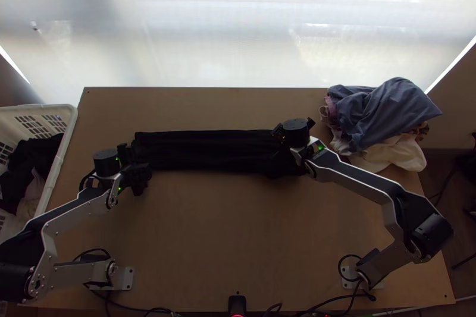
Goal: Fold the t-shirt
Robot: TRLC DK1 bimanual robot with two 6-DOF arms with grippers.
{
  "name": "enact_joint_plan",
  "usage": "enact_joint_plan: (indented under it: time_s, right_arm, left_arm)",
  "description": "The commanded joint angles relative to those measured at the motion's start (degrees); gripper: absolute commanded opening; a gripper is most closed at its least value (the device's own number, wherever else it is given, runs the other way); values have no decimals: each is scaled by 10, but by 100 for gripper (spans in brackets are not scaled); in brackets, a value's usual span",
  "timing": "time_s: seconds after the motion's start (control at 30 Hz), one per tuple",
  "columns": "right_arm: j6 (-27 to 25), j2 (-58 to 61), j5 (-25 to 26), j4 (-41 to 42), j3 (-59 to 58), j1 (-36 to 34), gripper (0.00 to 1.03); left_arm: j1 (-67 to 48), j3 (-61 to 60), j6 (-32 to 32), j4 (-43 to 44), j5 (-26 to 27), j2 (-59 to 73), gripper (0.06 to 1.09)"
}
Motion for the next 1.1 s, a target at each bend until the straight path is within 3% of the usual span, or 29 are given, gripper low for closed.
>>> enact_joint_plan:
  time_s: [0.0, 0.1, 0.23, 0.53, 0.83, 0.93, 1.07]
  right_arm:
    - [4, 3, 0, 1, -7, -1, 3]
    - [9, 12, -2, 3, -9, 0, 3]
    - [10, 38, -5, 17, -9, 9, 3]
    - [13, 94, -14, 66, -26, 23, 3]
    - [54, 101, -30, 68, -22, 20, 3]
    - [56, 101, -30, 68, -24, 20, 3]
    - [55, 99, -32, 68, -23, 20, 3]
  left_arm:
    - [12, -20, 13, 39, -3, 16, 101]
    - [9, -32, 22, 39, -2, 16, 100]
    - [7, -33, 22, 58, 3, 35, 88]
    - [7, -5, 20, 94, 3, 78, 88]
    - [7, -7, 6, 92, 5, 71, 32]
    - [7, -6, 4, 92, 6, 64, 22]
    - [12, -2, 12, 92, 11, 52, 19]
